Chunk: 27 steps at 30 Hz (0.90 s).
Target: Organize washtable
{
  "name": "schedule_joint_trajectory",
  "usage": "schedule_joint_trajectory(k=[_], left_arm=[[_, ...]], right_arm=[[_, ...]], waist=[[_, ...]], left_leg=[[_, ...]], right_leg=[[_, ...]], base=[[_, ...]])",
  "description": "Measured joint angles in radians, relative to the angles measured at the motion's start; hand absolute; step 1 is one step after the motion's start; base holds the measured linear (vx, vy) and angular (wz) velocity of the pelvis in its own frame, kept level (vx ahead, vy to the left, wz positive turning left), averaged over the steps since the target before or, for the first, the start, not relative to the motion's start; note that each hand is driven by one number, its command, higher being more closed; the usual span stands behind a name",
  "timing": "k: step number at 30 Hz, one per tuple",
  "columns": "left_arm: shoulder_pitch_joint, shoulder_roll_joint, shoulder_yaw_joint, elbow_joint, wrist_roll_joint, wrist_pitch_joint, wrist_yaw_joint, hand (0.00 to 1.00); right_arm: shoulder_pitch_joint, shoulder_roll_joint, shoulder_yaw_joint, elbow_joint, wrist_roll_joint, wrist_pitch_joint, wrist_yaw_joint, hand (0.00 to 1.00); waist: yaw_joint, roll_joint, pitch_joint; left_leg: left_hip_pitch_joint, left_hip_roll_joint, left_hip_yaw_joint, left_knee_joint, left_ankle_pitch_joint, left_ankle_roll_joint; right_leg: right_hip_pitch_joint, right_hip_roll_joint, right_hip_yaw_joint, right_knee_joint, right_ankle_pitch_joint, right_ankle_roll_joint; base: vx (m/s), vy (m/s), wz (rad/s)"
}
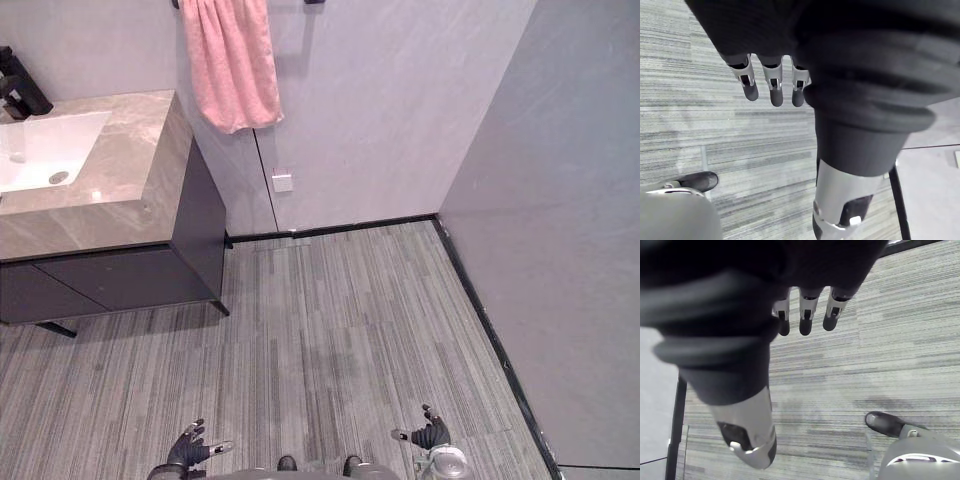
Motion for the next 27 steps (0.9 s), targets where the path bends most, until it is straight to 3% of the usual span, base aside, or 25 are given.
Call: schedule_joint_trajectory(k=[27], left_arm=[[0.0,0.0,0.002,0.011,0.009,0.003,0.015,0.0]], right_arm=[[0.0,0.018,-0.007,0.001,0.011,0.004,0.0,0.0]], waist=[[0.002,-0.003,0.001]], left_leg=[[0.001,0.001,0.026,-0.02,0.001,0.002]], right_leg=[[-0.003,0.006,0.02,-0.027,0.01,-0.013]], base=[[-0.01,-0.007,-0.02]])
